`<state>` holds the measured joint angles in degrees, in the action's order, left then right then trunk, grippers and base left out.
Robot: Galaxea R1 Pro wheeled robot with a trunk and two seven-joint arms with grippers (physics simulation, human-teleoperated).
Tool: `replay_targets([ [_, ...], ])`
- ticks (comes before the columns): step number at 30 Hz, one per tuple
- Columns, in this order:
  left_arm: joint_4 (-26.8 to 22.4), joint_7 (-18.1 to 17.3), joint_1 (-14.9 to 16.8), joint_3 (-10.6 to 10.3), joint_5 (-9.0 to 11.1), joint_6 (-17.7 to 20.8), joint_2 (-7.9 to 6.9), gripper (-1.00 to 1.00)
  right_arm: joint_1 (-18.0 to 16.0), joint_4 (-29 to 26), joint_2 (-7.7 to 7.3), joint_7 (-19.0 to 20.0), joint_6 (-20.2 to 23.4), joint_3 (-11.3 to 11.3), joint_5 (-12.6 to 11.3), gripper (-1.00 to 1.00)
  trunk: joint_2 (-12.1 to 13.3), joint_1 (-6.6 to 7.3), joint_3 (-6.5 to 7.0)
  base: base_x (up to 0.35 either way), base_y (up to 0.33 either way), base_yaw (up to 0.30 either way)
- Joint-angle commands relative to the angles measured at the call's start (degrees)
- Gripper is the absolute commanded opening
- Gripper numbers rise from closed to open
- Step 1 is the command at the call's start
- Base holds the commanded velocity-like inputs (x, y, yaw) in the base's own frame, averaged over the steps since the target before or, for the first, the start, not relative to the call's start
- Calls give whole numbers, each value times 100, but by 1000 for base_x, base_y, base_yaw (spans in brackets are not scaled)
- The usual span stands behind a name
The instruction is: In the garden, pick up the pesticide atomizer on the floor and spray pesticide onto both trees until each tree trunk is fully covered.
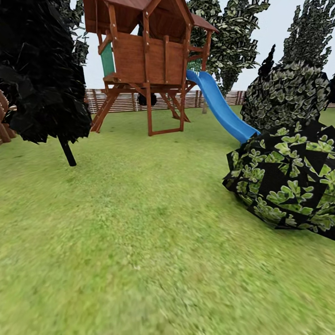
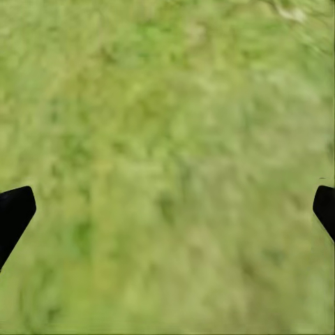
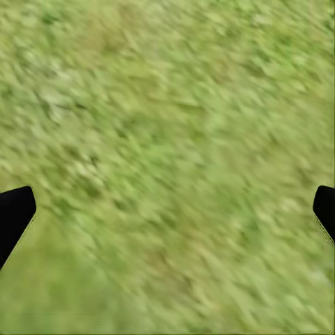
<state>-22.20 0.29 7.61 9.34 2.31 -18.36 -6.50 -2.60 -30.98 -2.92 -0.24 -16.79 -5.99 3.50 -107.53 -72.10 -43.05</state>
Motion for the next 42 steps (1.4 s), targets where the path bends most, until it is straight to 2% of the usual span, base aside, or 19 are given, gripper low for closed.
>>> replay_targets([
  [1, 5, 3, 3, -3, 23, -18, 0, 100, -3, 4, 2, -2, -17, -16, 37, 100, -2, -3, -5, 339, 0, 0],
  [42, 5, 2, 3, -3, 23, -18, -9, 100, -3, 4, 2, -2, -17, -16, 37, 100, -2, -3, -5, 339, 0, 0],
])
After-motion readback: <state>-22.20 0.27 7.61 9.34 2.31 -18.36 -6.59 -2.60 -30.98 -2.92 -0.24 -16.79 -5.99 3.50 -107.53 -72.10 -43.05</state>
